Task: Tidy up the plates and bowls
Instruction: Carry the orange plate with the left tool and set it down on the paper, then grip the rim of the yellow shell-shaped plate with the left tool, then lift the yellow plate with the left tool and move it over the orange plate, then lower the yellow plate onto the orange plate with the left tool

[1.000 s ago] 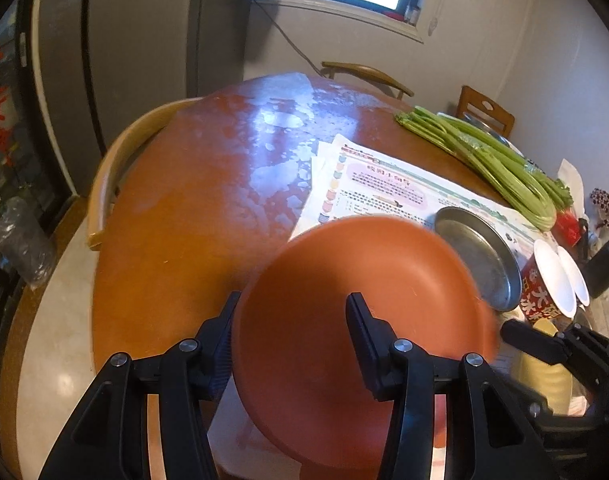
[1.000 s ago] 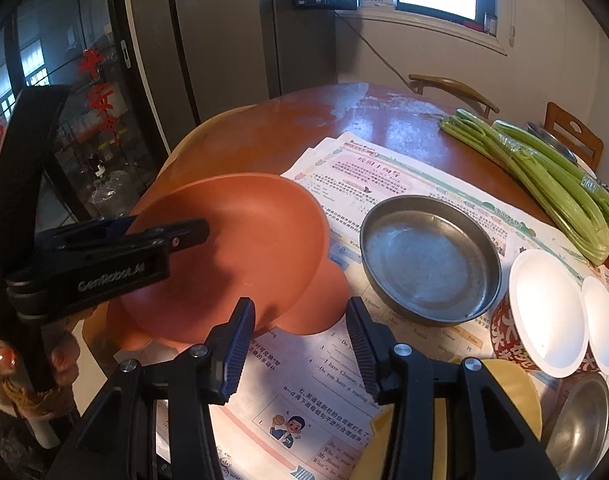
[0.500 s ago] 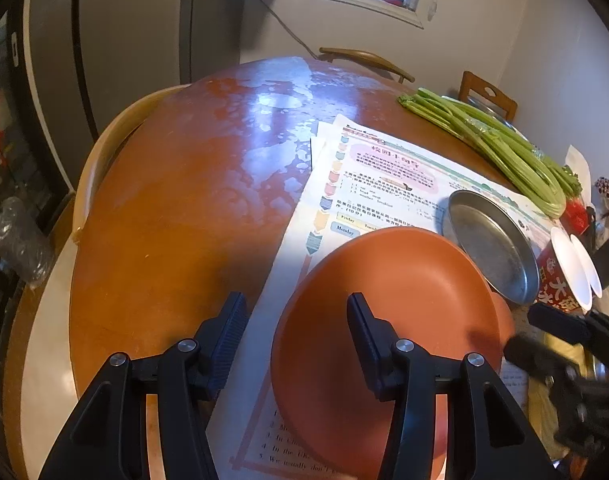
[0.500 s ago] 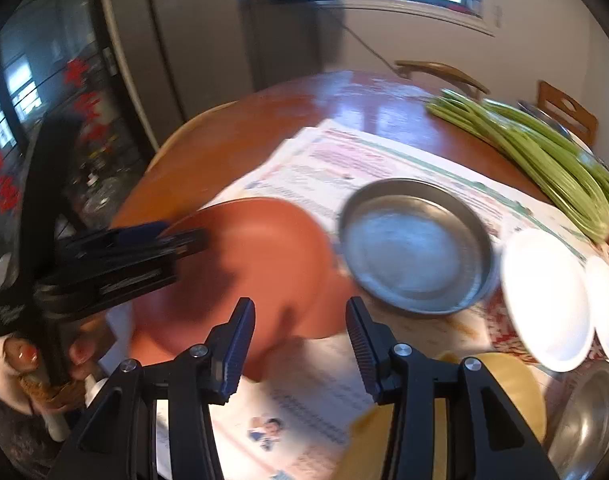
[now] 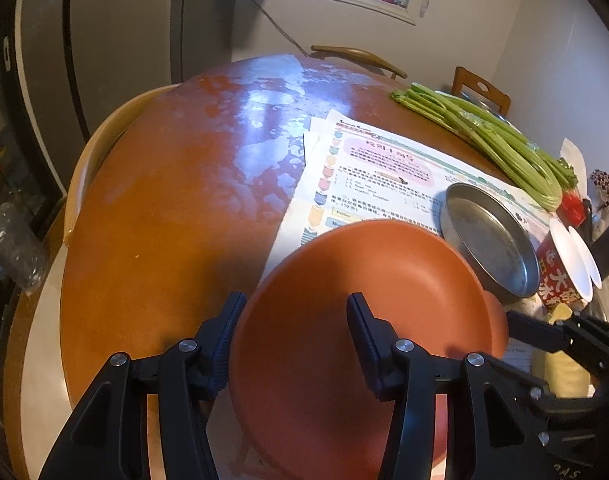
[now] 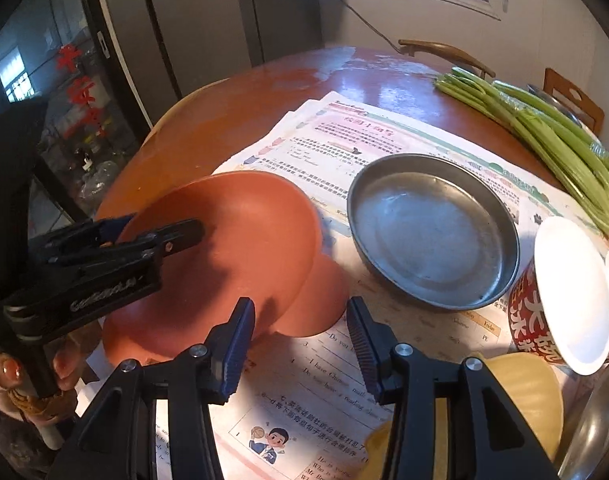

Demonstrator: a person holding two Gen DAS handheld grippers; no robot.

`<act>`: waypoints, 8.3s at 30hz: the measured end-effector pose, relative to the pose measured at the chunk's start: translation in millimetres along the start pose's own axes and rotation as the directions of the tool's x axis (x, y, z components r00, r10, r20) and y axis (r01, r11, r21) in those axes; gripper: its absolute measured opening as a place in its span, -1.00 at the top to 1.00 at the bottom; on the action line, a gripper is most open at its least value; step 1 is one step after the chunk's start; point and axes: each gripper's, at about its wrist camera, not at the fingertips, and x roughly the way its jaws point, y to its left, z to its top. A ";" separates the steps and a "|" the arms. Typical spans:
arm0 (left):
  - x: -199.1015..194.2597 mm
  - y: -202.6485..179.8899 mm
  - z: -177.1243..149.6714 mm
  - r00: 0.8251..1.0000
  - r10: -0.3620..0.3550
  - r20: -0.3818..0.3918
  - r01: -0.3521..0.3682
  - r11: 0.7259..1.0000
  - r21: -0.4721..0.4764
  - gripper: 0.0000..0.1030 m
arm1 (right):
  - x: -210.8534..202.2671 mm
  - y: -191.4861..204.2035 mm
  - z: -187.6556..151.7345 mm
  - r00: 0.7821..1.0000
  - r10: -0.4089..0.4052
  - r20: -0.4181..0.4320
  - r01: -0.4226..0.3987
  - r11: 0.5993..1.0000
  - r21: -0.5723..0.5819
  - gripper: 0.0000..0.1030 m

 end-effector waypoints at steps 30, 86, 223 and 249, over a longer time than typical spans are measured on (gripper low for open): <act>-43.4 -12.1 4.0 0.996 0.048 0.078 -0.049 0.999 0.018 -0.24 | -35.1 -4.2 -9.1 0.997 0.041 0.061 -0.043 0.998 0.039 0.05; -67.2 -147.1 -53.1 0.993 -0.110 -0.042 0.115 0.976 0.184 -0.26 | -128.1 -136.5 -67.6 0.977 -0.104 0.184 0.059 0.970 0.236 0.05; -127.3 -64.2 -19.1 0.984 -0.053 0.168 0.059 0.998 -0.035 0.19 | -112.2 -13.9 -2.5 0.982 0.049 0.180 -0.031 0.994 -0.105 0.02; -101.8 -9.5 11.8 0.989 -0.024 0.145 0.033 0.998 -0.056 0.19 | -69.5 19.8 47.0 0.974 0.136 0.181 -0.112 0.985 -0.133 0.02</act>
